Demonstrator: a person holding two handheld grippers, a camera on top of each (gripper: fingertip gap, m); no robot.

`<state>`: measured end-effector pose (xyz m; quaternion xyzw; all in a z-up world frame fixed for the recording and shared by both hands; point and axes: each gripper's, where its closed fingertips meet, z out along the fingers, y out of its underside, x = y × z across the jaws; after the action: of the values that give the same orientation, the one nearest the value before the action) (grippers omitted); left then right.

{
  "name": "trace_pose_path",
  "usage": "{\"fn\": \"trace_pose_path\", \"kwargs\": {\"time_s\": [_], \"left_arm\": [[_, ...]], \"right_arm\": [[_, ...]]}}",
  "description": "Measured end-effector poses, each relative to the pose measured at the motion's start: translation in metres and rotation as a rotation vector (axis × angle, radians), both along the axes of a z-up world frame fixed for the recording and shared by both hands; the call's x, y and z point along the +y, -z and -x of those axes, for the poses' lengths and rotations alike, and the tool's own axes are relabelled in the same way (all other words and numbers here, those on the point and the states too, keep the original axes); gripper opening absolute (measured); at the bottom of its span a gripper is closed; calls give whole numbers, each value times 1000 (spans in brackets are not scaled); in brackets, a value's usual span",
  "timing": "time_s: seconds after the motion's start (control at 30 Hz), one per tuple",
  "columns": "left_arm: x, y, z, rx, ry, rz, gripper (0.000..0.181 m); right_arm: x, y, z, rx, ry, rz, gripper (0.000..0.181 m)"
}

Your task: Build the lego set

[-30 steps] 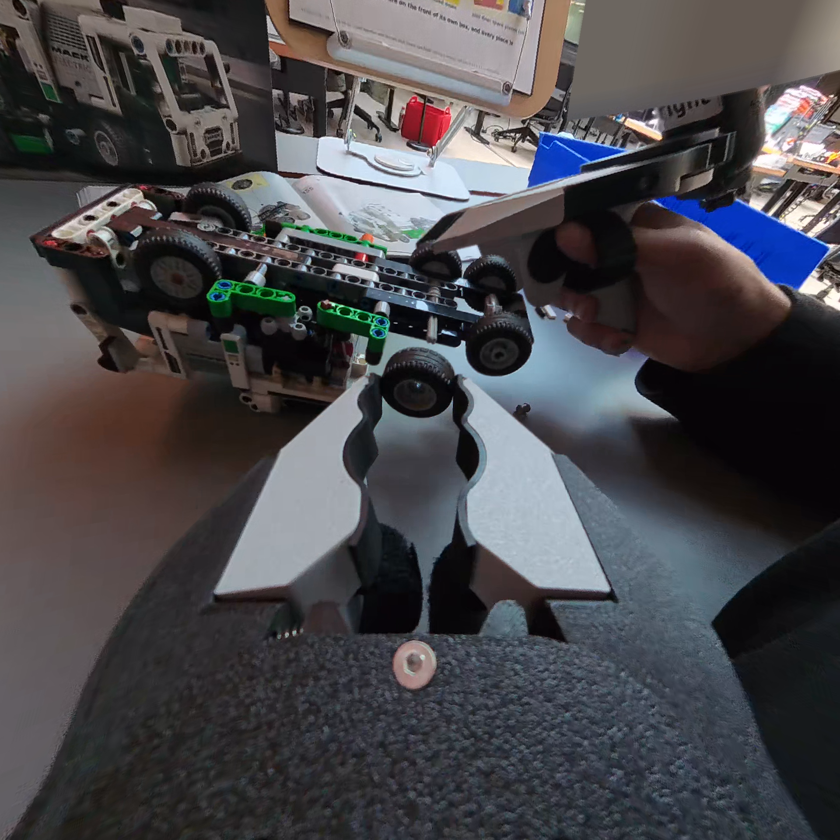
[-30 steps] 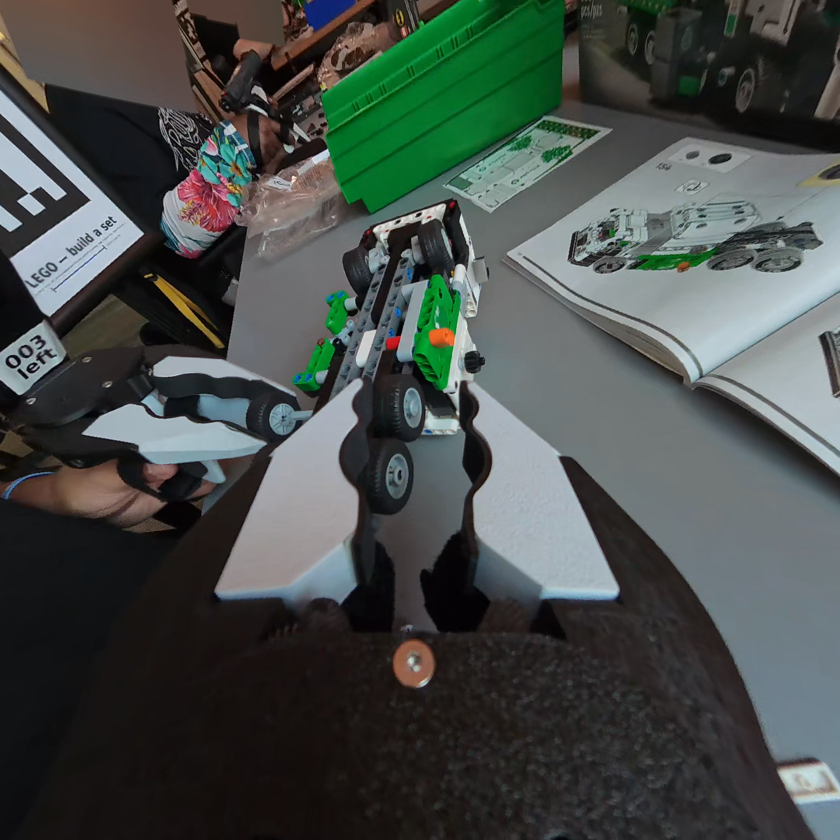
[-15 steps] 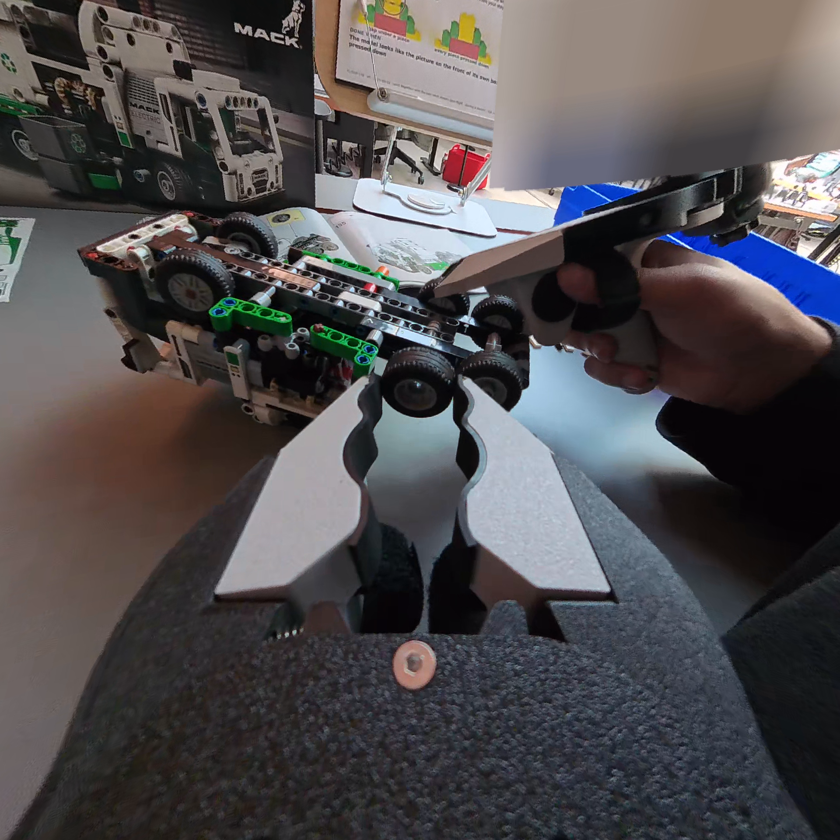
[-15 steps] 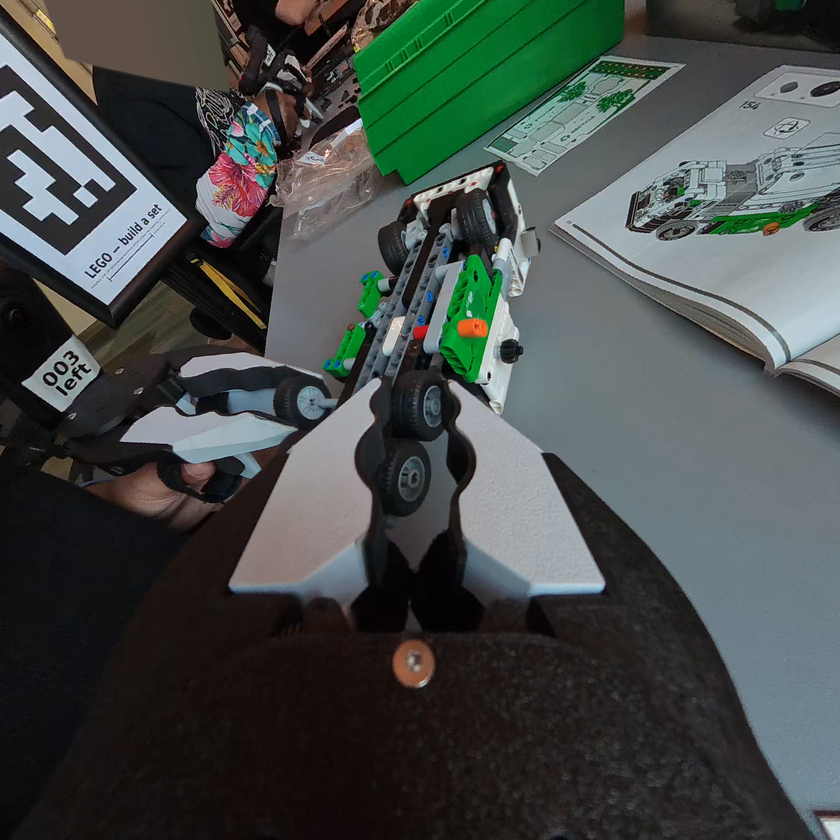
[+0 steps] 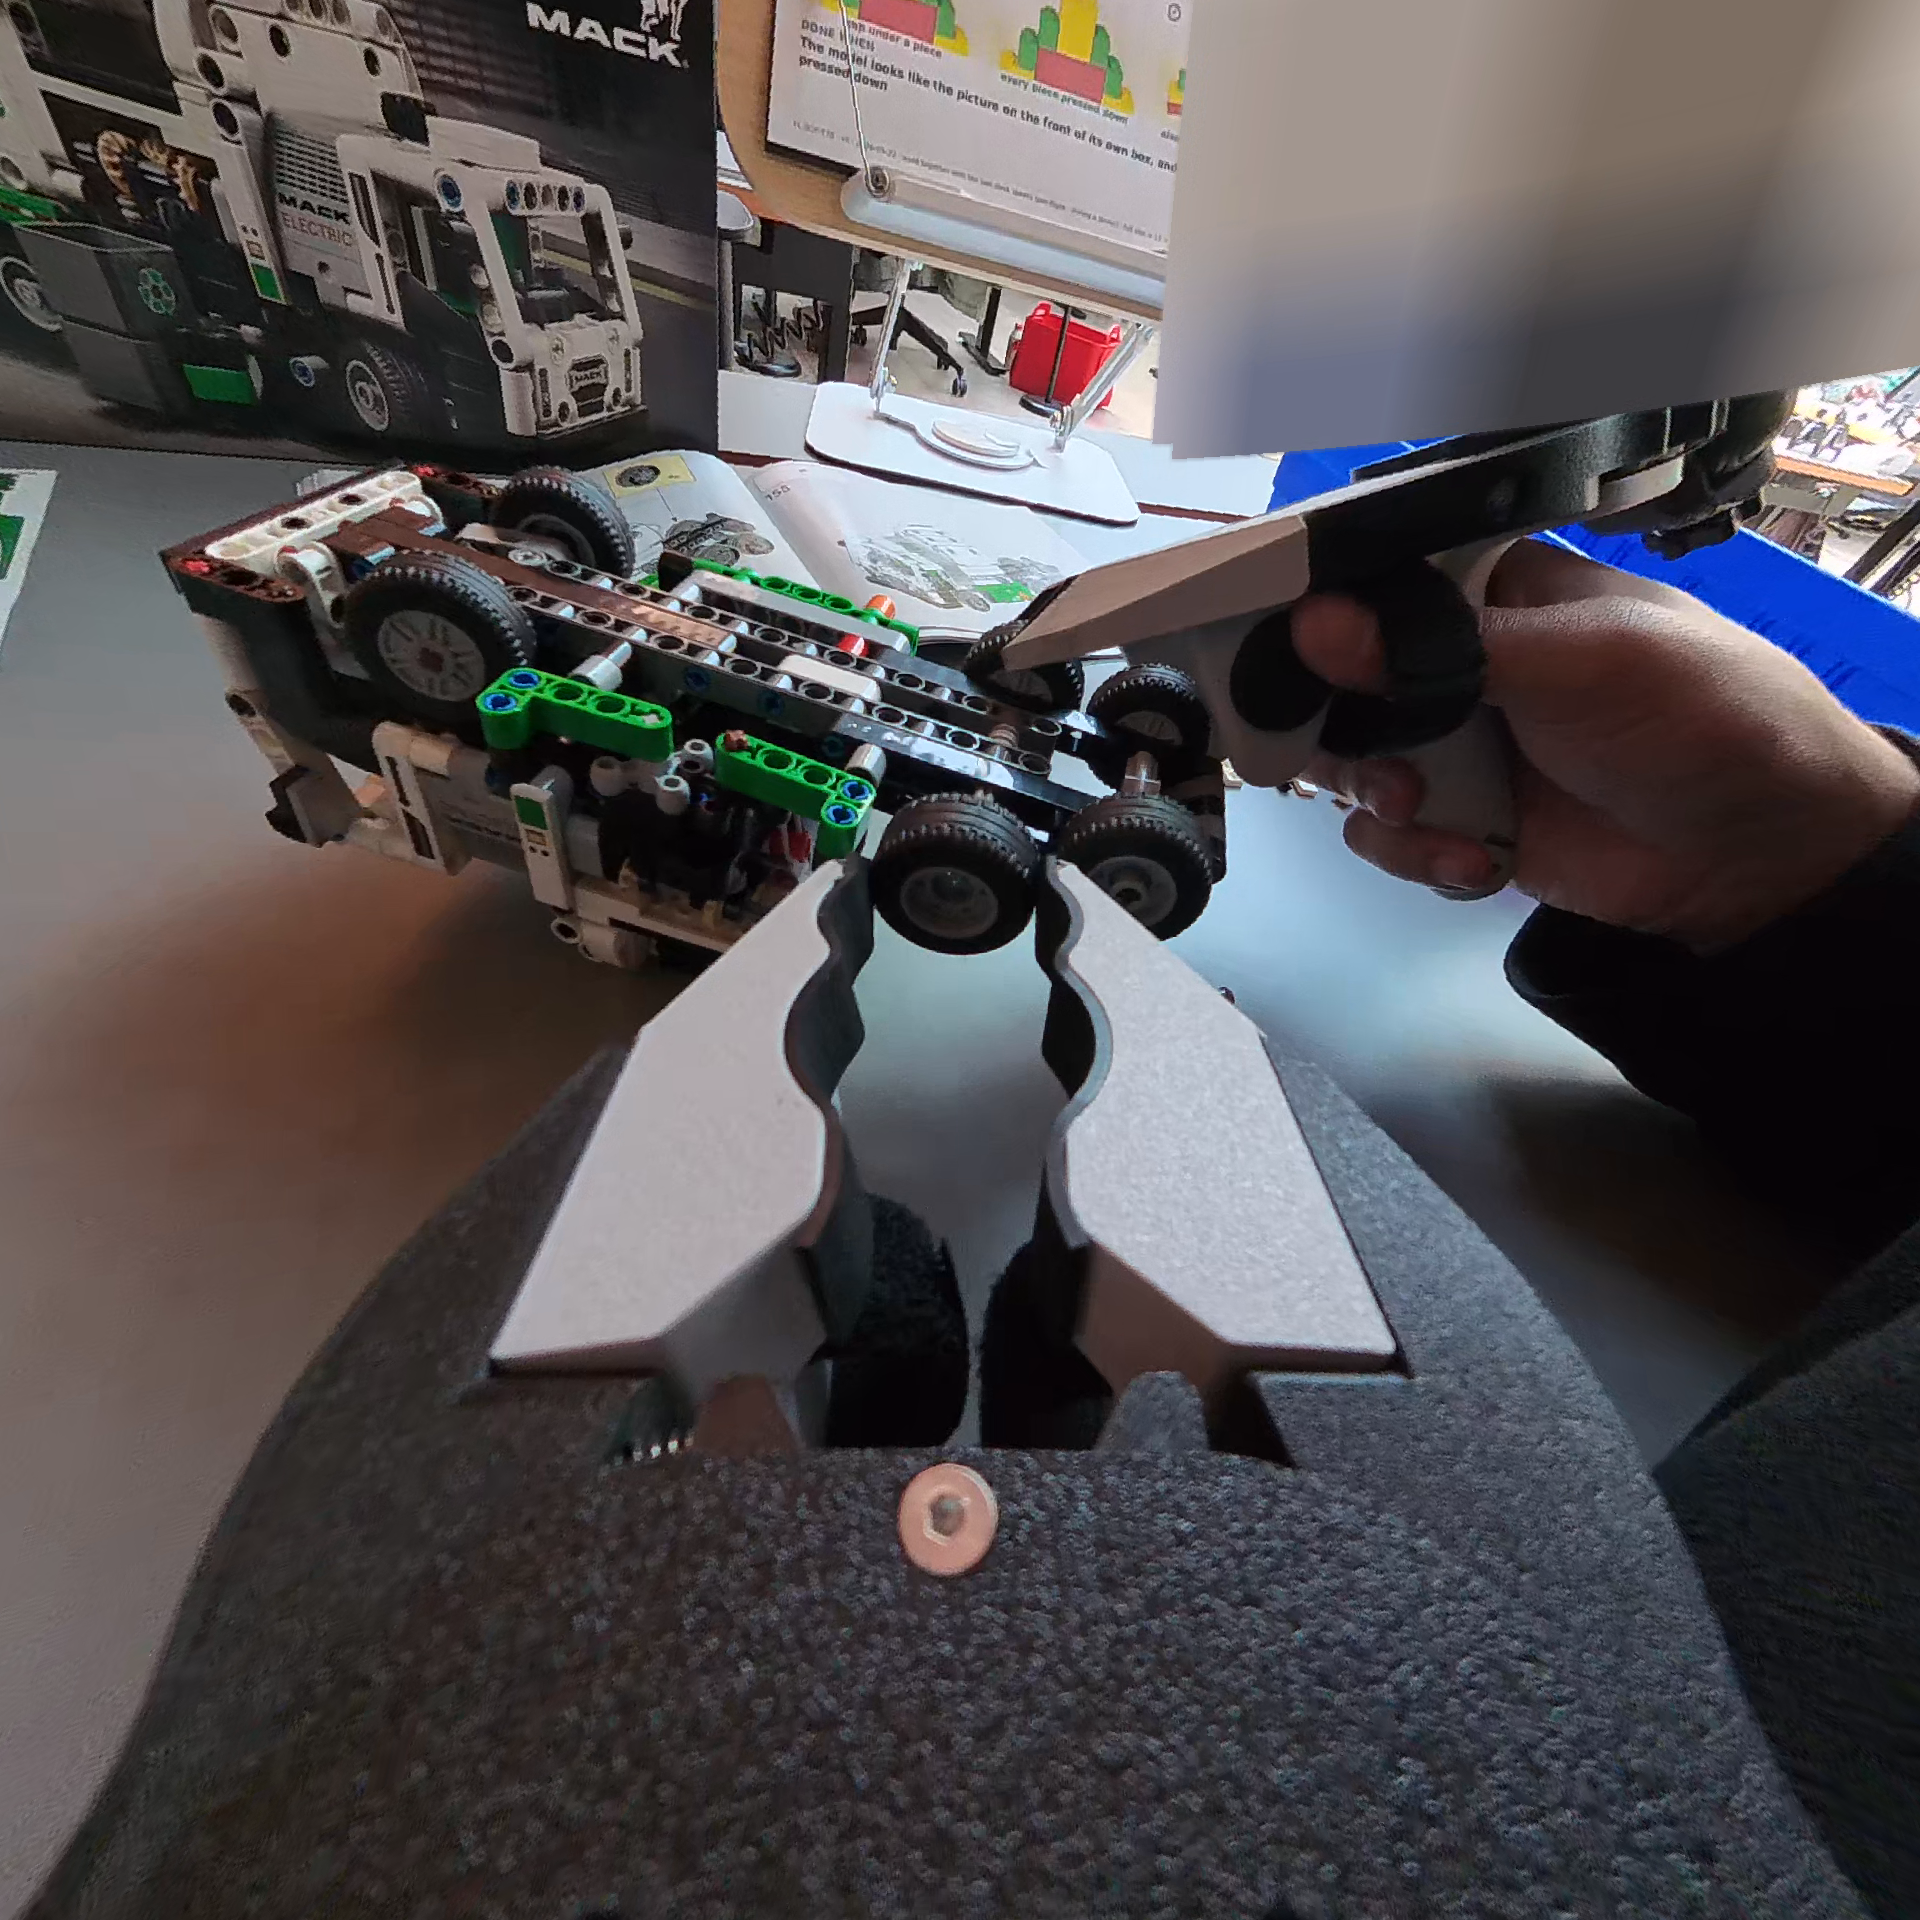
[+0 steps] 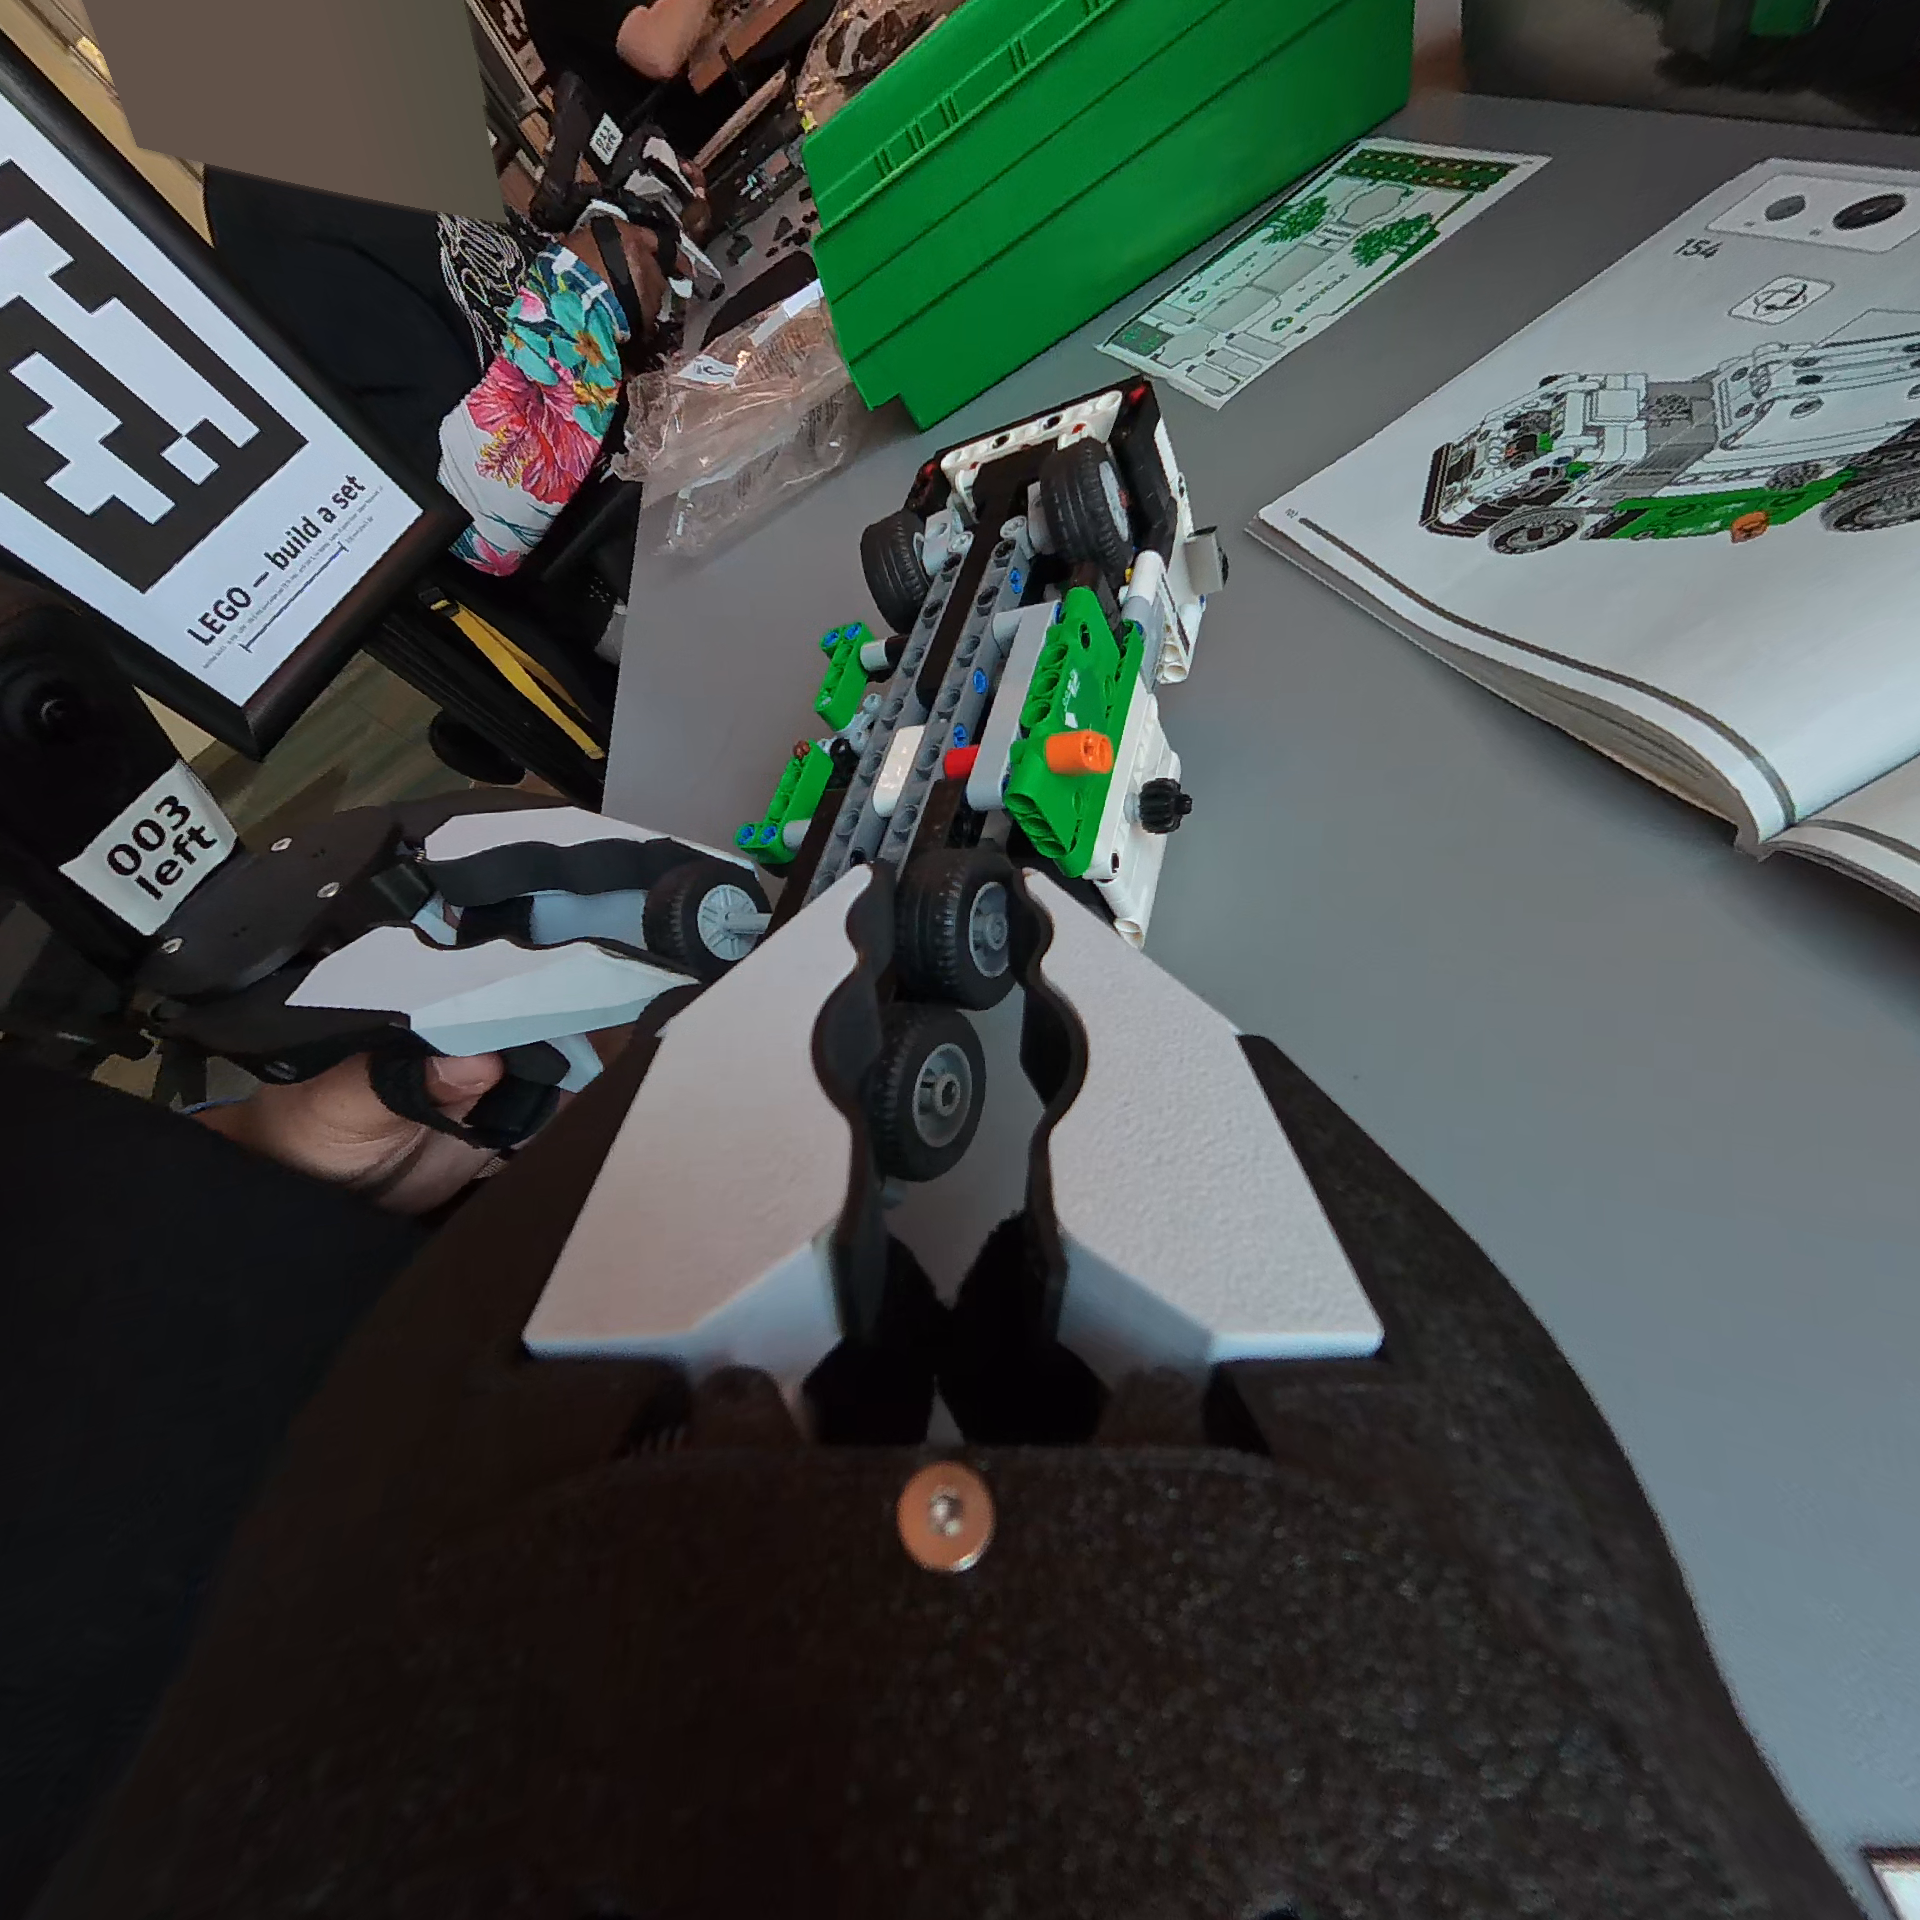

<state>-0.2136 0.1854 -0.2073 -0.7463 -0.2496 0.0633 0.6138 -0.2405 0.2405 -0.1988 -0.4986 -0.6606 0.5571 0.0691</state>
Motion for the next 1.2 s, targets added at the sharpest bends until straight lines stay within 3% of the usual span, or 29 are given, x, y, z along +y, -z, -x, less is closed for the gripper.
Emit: {"fn": "trace_pose_path", "kwargs": {"time_s": [1.2], "left_arm": [[5, -2, -3, -124, 2, -44, 30]], "right_arm": [[4, 0, -1, 27, 34, -43, 18]]}}
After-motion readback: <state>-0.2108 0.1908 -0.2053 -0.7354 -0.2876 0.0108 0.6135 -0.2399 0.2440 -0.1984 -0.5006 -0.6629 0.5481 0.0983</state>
